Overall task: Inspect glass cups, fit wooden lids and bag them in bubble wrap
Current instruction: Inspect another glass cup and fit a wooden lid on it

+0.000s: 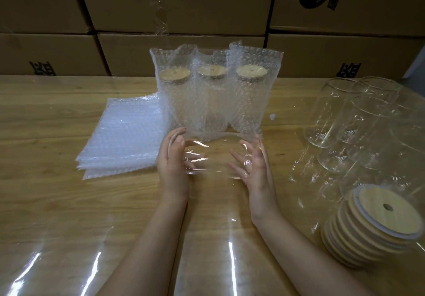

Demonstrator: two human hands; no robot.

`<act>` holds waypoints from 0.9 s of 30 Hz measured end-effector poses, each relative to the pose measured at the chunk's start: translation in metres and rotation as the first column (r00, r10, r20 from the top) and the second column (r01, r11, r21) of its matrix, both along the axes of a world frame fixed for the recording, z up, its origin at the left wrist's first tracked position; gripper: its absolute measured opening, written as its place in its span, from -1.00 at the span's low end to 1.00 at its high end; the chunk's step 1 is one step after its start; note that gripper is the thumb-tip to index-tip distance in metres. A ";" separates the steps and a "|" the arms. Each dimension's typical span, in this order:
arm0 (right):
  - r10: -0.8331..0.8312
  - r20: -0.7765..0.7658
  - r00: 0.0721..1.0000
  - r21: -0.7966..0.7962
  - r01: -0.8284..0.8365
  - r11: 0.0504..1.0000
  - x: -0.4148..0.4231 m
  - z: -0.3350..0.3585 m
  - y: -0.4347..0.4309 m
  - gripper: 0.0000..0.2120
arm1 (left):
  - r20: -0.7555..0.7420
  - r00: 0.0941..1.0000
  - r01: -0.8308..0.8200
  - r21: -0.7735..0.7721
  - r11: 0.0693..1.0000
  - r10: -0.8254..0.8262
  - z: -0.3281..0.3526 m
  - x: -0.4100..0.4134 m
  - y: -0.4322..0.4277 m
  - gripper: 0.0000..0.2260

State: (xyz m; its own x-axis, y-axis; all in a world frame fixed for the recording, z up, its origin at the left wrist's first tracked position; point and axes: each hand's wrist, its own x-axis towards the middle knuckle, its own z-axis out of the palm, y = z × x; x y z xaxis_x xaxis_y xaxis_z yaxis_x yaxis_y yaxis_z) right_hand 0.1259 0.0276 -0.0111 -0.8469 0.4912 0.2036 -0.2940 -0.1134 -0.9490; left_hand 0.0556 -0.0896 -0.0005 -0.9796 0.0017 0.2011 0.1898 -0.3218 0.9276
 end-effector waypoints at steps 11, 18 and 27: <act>0.074 0.006 0.997 -0.010 -0.074 0.997 -0.006 -0.007 -0.003 -0.48 | -0.063 0.998 -0.012 0.020 1.000 0.014 0.000 0.001 0.008 -0.54; 0.034 -0.022 0.999 -0.104 -0.036 0.994 -0.005 -0.008 0.001 -0.46 | -0.092 0.956 0.259 -0.191 0.947 -0.280 -0.006 0.009 0.012 -0.56; -0.057 -0.049 0.997 -0.287 0.040 0.957 -0.007 -0.005 0.012 -0.58 | -0.357 0.837 0.049 -0.706 0.707 -0.415 -0.008 0.027 0.022 -0.45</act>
